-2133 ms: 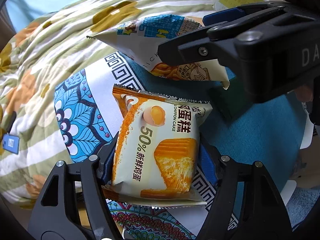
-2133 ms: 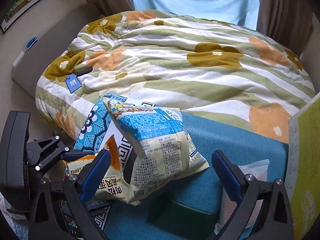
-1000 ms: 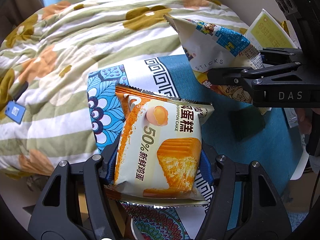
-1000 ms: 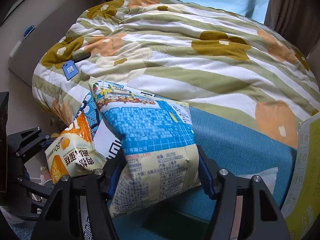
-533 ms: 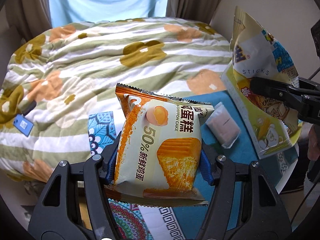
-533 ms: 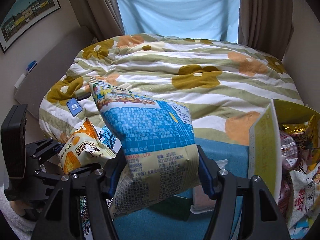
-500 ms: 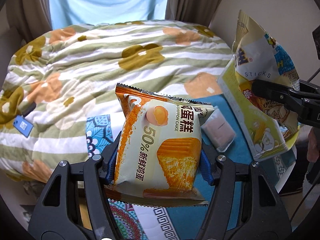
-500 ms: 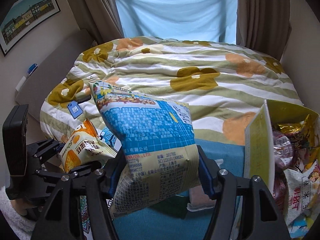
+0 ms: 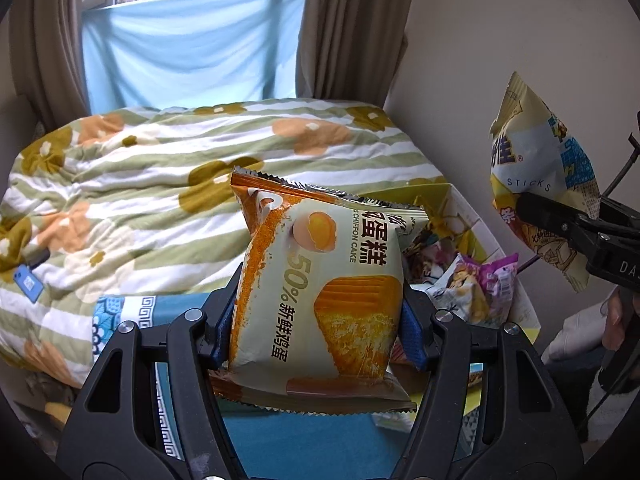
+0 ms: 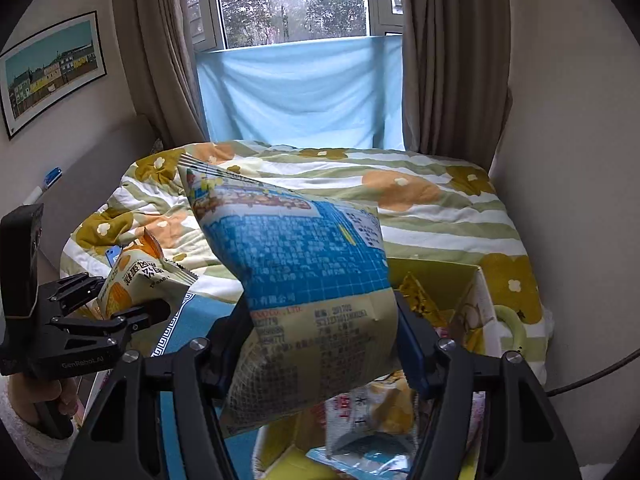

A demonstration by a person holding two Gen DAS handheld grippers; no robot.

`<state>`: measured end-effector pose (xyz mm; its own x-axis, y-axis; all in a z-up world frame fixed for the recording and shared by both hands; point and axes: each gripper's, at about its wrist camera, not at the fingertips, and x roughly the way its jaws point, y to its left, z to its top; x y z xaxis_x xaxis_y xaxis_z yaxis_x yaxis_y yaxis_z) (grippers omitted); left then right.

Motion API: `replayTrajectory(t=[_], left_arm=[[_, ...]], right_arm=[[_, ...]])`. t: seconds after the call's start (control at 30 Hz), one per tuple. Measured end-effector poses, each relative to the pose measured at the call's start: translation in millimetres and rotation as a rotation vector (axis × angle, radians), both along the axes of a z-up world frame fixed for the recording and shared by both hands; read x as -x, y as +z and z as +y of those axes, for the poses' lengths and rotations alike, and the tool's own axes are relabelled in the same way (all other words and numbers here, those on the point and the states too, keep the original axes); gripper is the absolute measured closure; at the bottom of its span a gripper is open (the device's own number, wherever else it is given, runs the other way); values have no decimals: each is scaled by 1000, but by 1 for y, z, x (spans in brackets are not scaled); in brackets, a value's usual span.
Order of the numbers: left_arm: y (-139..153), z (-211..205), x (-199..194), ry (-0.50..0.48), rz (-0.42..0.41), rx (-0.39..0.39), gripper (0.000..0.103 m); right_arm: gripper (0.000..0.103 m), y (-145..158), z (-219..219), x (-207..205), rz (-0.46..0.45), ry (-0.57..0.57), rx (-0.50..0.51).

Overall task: Organize snacks
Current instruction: 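Carry both packs into the cardboard box and open both tools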

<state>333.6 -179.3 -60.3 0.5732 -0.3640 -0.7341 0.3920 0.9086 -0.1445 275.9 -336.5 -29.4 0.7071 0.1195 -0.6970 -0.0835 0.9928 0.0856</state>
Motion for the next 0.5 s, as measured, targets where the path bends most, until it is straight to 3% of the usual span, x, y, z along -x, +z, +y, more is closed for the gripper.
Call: replayTrajectory(t=[0.3,0.37,0.43,0.5], left_arm=[[-13,-113,-15,-16,51,7,41],[-16,-125,-18,-26,58,17,36],[-17,-130,-20,-22,54,16,9],[-15,-129,-16,-10,30,15,1]], right_arm=[[43,-3,-76,6,17,-26,-29],[43,-4,-87,9,16,-34,-37],[43,-4,-95,13,13,-44,-51],[43,-4,-103,16,12,-52,-57]])
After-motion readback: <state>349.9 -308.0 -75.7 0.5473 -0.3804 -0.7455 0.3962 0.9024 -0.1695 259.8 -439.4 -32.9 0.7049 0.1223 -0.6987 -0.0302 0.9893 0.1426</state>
